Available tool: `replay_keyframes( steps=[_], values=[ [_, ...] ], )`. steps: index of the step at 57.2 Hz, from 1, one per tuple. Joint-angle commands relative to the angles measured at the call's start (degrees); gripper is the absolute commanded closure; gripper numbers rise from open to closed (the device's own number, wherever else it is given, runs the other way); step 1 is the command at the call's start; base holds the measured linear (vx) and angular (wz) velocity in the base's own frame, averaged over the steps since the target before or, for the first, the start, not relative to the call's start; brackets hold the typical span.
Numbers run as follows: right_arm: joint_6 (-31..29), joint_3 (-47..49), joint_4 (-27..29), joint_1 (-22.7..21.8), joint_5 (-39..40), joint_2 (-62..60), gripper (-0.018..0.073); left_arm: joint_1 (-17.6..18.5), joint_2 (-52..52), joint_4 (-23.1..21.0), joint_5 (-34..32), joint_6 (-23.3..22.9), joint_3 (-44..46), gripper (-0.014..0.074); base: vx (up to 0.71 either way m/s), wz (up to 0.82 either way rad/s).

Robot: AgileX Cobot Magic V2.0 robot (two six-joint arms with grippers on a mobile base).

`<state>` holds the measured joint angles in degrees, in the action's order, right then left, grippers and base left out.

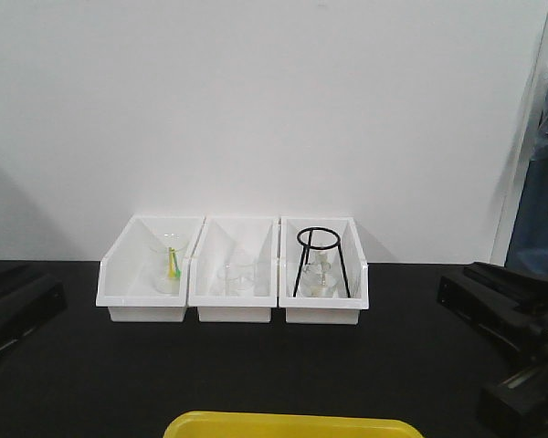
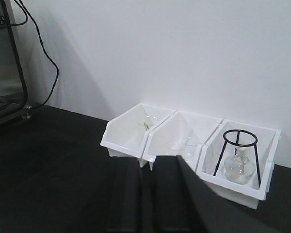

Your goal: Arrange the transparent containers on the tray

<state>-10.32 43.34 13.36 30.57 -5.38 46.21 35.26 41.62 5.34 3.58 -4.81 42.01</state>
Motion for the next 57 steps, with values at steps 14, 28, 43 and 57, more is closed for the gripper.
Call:
replay_keyframes(
  steps=[14,28,43,57],
  values=[
    [-0.6,1.7,-0.2,-0.2,4.5,-0.4,0.0382,-0.1,-0.4,1.7,-3.9,0.1,1.6,0.0391,0.0,0.0],
    [-0.6,1.7,-0.2,-0.2,4.5,-0.4,0.0382,-3.9,-4.3,2.3,5.0,-0.1,0.8,0.0508,0.0,0.0],
    [-0.6,1.7,-0.2,-0.2,4.5,-0.4,0.0382,-17.6,-20.2,3.1,5.1,-5.0,-13.9,0.0606,0.0,0.0],
    [-0.6,1.7,-0.2,-0.2,4.5,-0.4,0.0382,-29.9,-38.9,3.1,5.1,-9.1,-33.1,0.0605,0.0,0.0]
  ],
)
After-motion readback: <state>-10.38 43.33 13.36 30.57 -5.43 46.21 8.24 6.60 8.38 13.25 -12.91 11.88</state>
